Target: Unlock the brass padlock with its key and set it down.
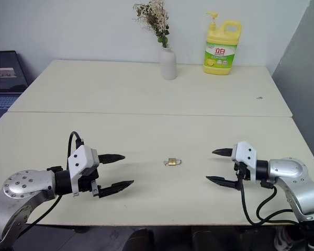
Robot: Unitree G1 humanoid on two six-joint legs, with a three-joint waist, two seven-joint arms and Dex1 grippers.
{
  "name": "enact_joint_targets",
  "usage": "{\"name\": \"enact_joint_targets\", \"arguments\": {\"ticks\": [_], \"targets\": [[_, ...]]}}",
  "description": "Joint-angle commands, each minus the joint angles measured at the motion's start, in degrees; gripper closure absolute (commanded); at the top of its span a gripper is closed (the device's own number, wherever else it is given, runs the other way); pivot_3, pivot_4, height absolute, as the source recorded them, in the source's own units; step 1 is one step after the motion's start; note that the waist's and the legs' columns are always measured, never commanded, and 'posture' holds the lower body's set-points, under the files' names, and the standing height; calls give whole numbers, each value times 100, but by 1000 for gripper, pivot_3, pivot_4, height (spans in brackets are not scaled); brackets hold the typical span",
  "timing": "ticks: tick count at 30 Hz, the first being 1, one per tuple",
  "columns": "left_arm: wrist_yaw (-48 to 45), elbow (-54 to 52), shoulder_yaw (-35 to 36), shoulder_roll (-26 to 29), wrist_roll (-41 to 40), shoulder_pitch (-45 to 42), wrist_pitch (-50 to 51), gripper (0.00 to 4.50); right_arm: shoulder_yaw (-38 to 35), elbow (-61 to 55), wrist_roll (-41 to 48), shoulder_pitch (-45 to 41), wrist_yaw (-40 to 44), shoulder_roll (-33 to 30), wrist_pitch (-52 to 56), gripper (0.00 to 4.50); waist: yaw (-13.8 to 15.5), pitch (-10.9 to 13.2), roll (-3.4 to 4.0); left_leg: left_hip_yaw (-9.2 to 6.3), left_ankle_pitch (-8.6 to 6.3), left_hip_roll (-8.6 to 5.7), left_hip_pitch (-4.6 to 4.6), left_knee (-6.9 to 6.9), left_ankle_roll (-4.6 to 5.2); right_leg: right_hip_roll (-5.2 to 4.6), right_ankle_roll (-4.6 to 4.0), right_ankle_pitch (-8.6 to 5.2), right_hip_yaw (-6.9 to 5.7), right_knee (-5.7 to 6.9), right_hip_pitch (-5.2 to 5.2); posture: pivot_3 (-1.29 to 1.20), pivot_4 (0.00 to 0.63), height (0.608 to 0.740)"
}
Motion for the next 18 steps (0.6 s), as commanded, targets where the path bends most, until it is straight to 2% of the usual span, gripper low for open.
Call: {"name": "enact_joint_targets", "arguments": {"ticks": [1, 10, 14, 18], "targets": [[-100, -19, 100, 24, 57, -4, -227, 33, -7, -32, -58, -23, 115, 10, -207, 0, 0, 0, 0, 0, 0, 0, 0, 0, 0, 0, 0, 0, 0, 0, 0, 0, 150, 740], [-120, 13, 54, -53, 338, 67, -635, 33, 132, -29, -293, -119, 100, 133, -361, 0, 0, 0, 0, 0, 0, 0, 0, 0, 0, 1, 0, 0, 0, 0, 0, 0, 150, 740], [-315, 49, 52, -55, 199, -34, -715, 33, 193, -181, -258, -226, 84, 152, -219, 0, 1, 0, 0, 0, 0, 0, 1, 1, 0, 1, 0, 0, 1, 1, 0, 0, 150, 740], [-794, 39, 43, 200, 182, 58, -842, 33, 411, -433, -289, -526, -16, 177, 142, 0, -4, 0, 0, 0, 0, 1, 1, 1, 0, 2, 0, 0, 0, 2, -1, 0, 150, 740]]}}
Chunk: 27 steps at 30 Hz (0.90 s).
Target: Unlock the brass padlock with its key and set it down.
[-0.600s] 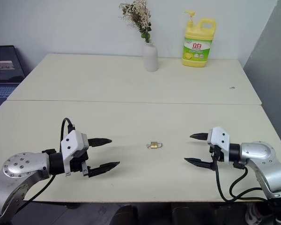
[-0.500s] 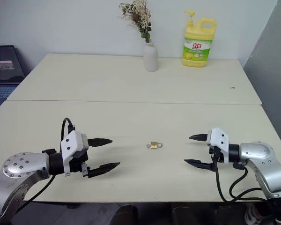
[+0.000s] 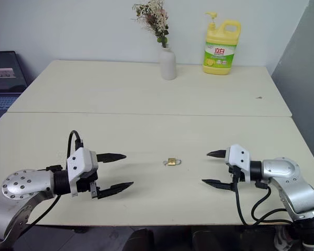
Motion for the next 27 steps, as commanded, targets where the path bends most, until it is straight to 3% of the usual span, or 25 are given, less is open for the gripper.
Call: {"name": "enact_joint_targets", "arguments": {"ticks": [1, 7, 10, 14, 20, 27], "targets": [[-399, -85, 51, 205, -1, 79, -284, 33, 132, -389, -1, -284, -112, 25, 320, 0, -11, 0, 0, 0, 0, 0, 0, 0, 0, 1, 0, 0, 0, 0, 0, 0, 150, 740], [-636, 70, 68, 317, 204, 153, -595, 33, 619, -531, -249, -814, -198, 43, 886, 0, -27, 1, 1, 0, 0, 1, -1, 0, 0, 1, -2, -1, 0, 0, -2, 0, 150, 740], [-615, 268, 123, 263, 285, 148, -731, 33, 1058, -229, -757, -1270, -519, 396, 831, 0, -42, 0, 1, 0, 0, 1, 0, 0, 0, 1, -2, -1, -1, 0, -2, 0, 150, 740], [-542, 516, 50, 204, 558, 226, -1035, 33, 1683, -26, -1144, -1922, -920, 1044, 1686, 0, -85, 1, 2, 0, 0, 5, -1, -1, 0, 5, -3, -1, 2, 5, -10, 0, 150, 740], [-549, 643, -24, 170, 649, 187, -1178, 33, 2314, 604, -1471, -2518, -737, 1483, 1799, 0, -36, 1, 1, 6, 0, 4, -17, -1, 0, 2, -17, -3, 2, 3, -22, 0, 150, 740], [-527, 685, -101, 149, 726, 154, -1257, 33, 2526, 1376, -1684, -2866, -582, 1719, 1748, 0, -47, 1, 1, 5, 0, 6, -16, -2, 0, 3, -19, -4, -1, 5, -23, 0, 150, 740]]}}
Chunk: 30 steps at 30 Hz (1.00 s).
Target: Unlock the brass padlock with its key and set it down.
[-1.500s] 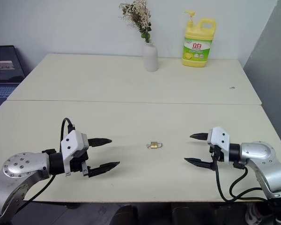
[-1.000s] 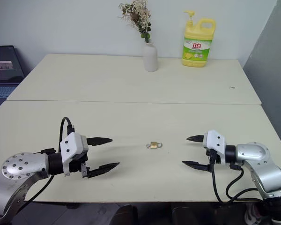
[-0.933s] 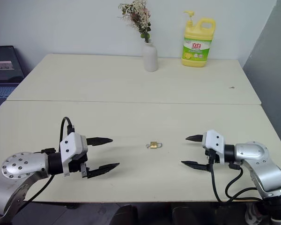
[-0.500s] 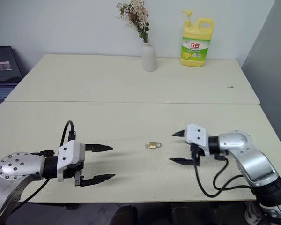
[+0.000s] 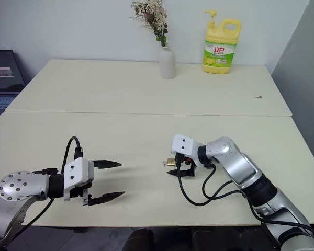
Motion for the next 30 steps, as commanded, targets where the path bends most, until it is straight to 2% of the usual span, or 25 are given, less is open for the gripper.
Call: {"name": "enact_joint_targets", "arguments": {"ticks": [1, 10, 13, 20, 21, 27, 30], "targets": [[28, -79, -5, -36, 30, -58, -117, 33, 53, 196, -77, -212, 129, 120, -45, 0, -10, 0, 0, -1, 0, 1, 0, 0, 0, 1, 0, 0, 0, 1, 0, 0, 150, 740], [113, -229, -109, -72, 54, -150, 9, 33, 92, 642, -238, -251, 99, 390, -89, 0, -22, 0, 0, -1, 0, 1, 0, 0, 0, 1, -1, 1, 0, 2, 0, 0, 150, 740], [126, -257, -136, -72, 48, -198, 63, 0, 75, 718, -219, -242, 106, 446, 41, 847, -24, 0, 0, -3, 0, 1, 2, 0, 0, 2, 0, 0, -1, 4, 0, 0, 150, 740], [138, -284, -174, -70, 38, -267, 129, 0, 127, 795, -271, -209, 164, 440, 45, 3356, -25, 0, 0, -3, 0, 1, 3, 0, 0, 2, 0, 0, -1, 5, 2, 0, 150, 740], [153, -275, -182, -82, 51, -292, 136, 0, 139, 790, -320, -203, 136, 420, -18, 3580, -25, -1, 0, -3, 0, 1, 3, 0, 0, 2, 0, 0, -1, 5, 2, 0, 150, 740], [318, -349, -185, -309, -243, -489, 502, 0, -179, 117, -375, 131, -104, 154, -364, 3567, 11, -1, -2, -5, 0, -1, 2, 1, 0, 2, 3, -1, -1, 4, 3, 0, 150, 740], [478, -325, -118, -468, -471, -618, 831, 0, -379, -481, -509, 466, -246, -191, -724, 3567, 21, -1, -2, -5, 0, -2, -2, 2, 0, 1, 3, -1, -1, 2, 3, 0, 150, 740]]}}
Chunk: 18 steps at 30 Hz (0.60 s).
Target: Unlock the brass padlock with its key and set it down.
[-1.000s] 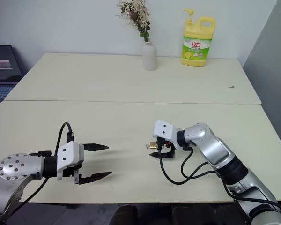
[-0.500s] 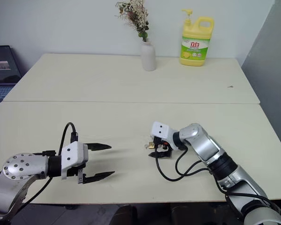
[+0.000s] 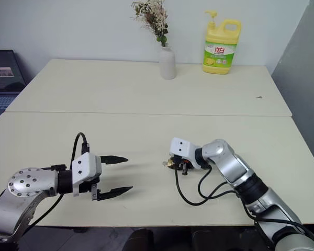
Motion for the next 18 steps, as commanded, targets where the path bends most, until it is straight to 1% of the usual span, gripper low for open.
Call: {"name": "enact_joint_targets", "arguments": {"ticks": [1, 3, 6, 7, 11, 14, 18], "targets": [[245, -106, 138, -173, -377, -223, 390, 0, -437, -907, -241, 352, -247, -488, -553, 3567, 6, 0, 0, 0, 0, 0, 1, 0, 0, 0, 0, 0, 0, 0, 0, 0, 150, 740], [302, -31, 152, -208, -498, -395, 614, 0, -577, -1299, -552, 633, -481, -835, -988, 3567, 13, 0, 0, -3, 0, 0, 0, -1, 0, 0, 1, -1, -2, -1, 0, 0, 150, 740], [301, 95, 19, -232, -600, -824, 899, 0, -628, -1620, -1380, 1043, -1029, -1387, -2055, 3567, 7, 0, -1, -4, 0, 0, 3, -2, 0, 1, 3, -2, -3, -1, 0, 0, 150, 740], [309, 135, -11, -254, -635, -945, 974, 0, -631, -1645, -1608, 1115, -1192, -1484, -2334, 3567, 6, 0, -1, -4, 0, 0, 3, -1, 0, 1, 3, -2, -3, 0, 1, 0, 150, 740], [324, 252, -81, -302, -725, -1267, 1197, 0, -722, -1591, -2124, 1238, -1715, -1509, -2978, 3567, -69, -2, -4, 1, 0, -1, 7, -1, 0, 3, 6, 0, 6, 2, 1, 0, 150, 740], [293, 379, -207, -436, -997, -1801, 1584, 0, -964, -1586, -2628, 1264, -2628, -1421, -3825, 3567, -42, -1, -5, -5, 0, -1, 4, 0, 0, 4, 5, 0, 2, 4, 1, 0, 150, 740], [330, 513, -278, -690, -1498, -2503, 2285, 0, -1179, -1648, -2794, 1221, -3168, -1240, -4543, 3567, -17, -3, -8, -4, 0, -5, 2, 4, -1, 2, 8, 3, 4, 1, 6, 0, 150, 740]]}}
